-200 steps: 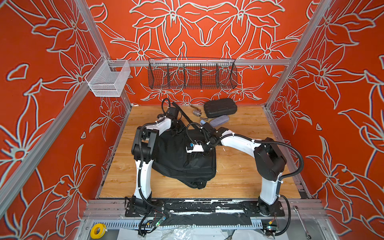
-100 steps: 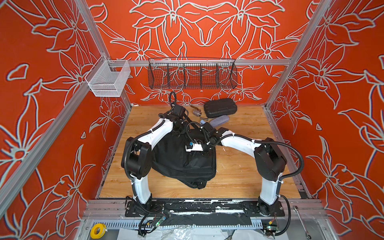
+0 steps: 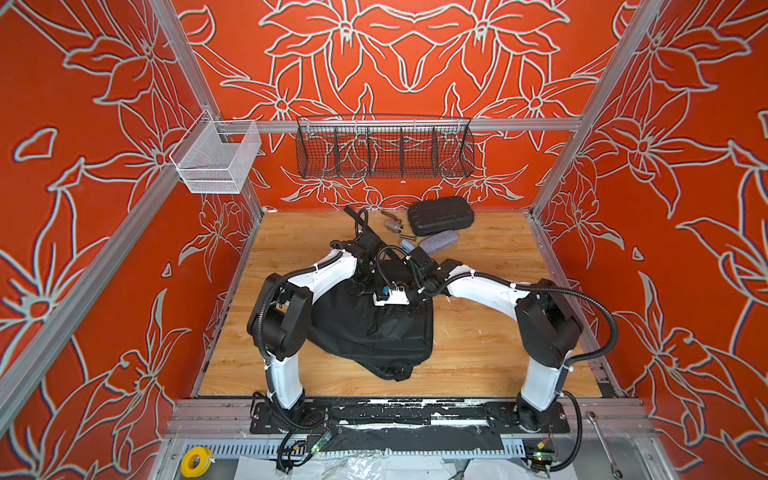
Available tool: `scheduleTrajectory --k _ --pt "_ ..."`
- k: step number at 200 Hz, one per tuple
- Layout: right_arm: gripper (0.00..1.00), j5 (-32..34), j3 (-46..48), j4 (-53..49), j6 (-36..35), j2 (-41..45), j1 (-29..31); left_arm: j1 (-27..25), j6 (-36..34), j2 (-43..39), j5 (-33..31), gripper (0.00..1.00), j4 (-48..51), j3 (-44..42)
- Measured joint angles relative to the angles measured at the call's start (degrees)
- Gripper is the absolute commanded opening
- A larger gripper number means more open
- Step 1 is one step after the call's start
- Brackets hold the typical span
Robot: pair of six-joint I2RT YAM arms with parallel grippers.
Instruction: Pack the student bag
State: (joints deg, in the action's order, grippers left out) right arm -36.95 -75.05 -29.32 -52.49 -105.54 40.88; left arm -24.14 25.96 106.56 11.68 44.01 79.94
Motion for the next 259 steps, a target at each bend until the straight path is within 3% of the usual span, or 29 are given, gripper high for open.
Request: scheduleTrajectory --k 40,73,106,151,259 --pt "0.00 0.00 0.00 0.02 0.02 0.00 0.00 -0.39 -0.63 0.22 0.04 0.62 0.31 0.66" --pt "0.00 0.02 -0.02 0.00 0.02 0.00 0.00 -0.74 -1.36 3.43 -0.92 0.51 1.81 3.52" --pt "0.00 0.04 -0.02 -0.15 0.02 -0.02 0.00 -0.98 -1.92 6.05 -1.79 0.21 3.69 6.67" --pt "0.00 0.22 -1.38 -2.12 0.00 -0.15 0.26 -0.55 -2.49 7.56 -1.92 0.00 6.21 11.58" --pt "0.00 -1.73 -3.02 -8.87 -1.29 -0.13 3.78 4.74 -1.53 9.11 1.07 0.00 7.32 14.47"
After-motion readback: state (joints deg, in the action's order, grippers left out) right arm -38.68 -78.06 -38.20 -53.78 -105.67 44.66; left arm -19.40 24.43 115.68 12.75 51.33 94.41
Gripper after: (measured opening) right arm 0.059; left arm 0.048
